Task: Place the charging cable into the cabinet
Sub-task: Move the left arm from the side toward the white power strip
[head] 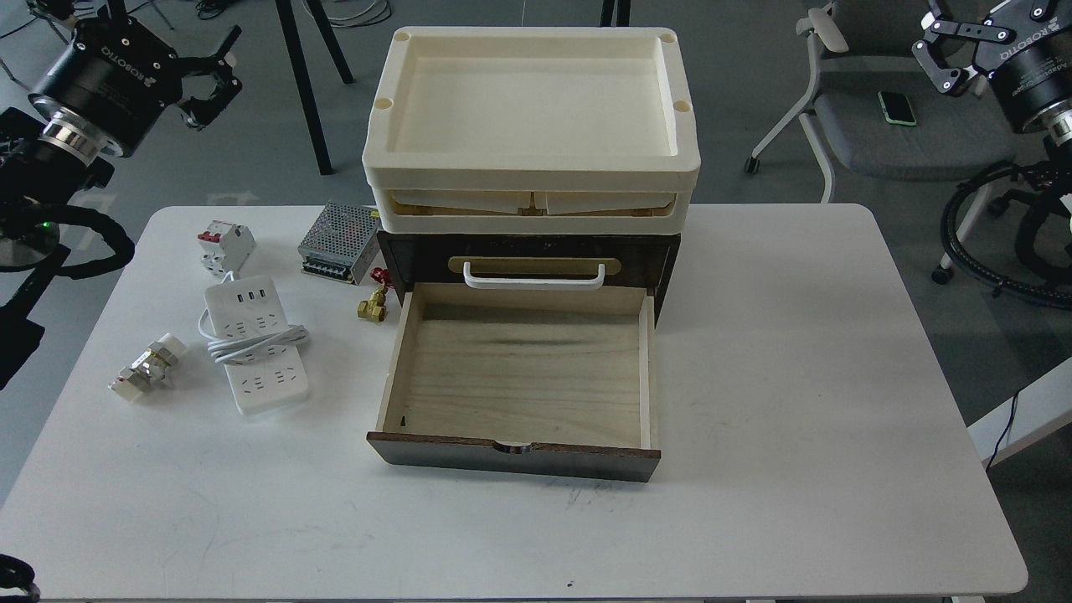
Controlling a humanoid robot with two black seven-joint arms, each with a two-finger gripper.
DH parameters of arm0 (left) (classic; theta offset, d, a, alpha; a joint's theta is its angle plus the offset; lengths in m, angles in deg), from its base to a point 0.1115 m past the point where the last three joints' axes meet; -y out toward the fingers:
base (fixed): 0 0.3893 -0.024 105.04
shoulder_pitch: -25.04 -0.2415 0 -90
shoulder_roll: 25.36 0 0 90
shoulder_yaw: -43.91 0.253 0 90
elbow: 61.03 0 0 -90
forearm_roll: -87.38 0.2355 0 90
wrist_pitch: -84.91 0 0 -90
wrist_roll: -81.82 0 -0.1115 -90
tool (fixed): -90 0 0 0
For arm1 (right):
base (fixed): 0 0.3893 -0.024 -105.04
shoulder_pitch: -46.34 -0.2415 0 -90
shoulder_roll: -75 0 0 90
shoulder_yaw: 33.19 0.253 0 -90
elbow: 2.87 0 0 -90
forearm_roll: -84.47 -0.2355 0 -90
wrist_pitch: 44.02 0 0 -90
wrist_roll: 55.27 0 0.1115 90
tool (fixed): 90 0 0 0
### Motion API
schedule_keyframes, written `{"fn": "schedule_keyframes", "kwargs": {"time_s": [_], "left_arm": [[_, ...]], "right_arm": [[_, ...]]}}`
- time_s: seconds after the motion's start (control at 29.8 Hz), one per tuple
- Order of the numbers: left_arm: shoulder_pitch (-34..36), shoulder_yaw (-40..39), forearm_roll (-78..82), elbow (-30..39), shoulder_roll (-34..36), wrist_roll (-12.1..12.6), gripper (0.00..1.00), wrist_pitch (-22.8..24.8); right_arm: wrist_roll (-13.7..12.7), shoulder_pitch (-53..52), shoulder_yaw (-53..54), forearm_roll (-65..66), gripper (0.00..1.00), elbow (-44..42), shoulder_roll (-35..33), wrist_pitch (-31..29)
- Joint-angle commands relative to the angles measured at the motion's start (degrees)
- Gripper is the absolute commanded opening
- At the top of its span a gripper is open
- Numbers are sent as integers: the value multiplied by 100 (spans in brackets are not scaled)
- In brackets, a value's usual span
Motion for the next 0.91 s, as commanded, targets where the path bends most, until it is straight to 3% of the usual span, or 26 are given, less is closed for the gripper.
{"fn": "schedule_keyframes", "kwargs": {"time_s": [0.0, 0.13, 0.3, 0.44, 0.54, 0.6, 0.74, 0.87], "left_arm": [[-11, 1, -1, -119, -26, -219, 100, 0], [-11, 1, -10, -312, -237, -404, 100, 0], [-73, 9, -89, -989, -701, -387, 100, 0], [-406, -165, -194, -919, -949, -579, 100, 0], [-679, -884, -309, -534, -984, -1097, 100, 0], [-749, -1324, -326, -322, -1045, -1239, 100, 0], [-820, -1564, -292, 590, -959, -1248, 100, 0], [-934, -1362, 698, 1663, -178, -1213, 100, 0]], "right_arm": [[8, 3, 15, 0, 100, 14, -7, 0], [17, 65, 33, -9, 100, 14, -7, 0], [26, 74, 112, -9, 100, 40, -33, 0], [26, 109, 138, -9, 100, 49, -51, 0], [34, 179, 147, -9, 100, 40, -51, 0], [34, 205, 147, -9, 100, 31, -60, 0], [34, 267, 147, -9, 100, 31, -77, 0], [34, 364, 182, -9, 100, 31, -121, 0]]}}
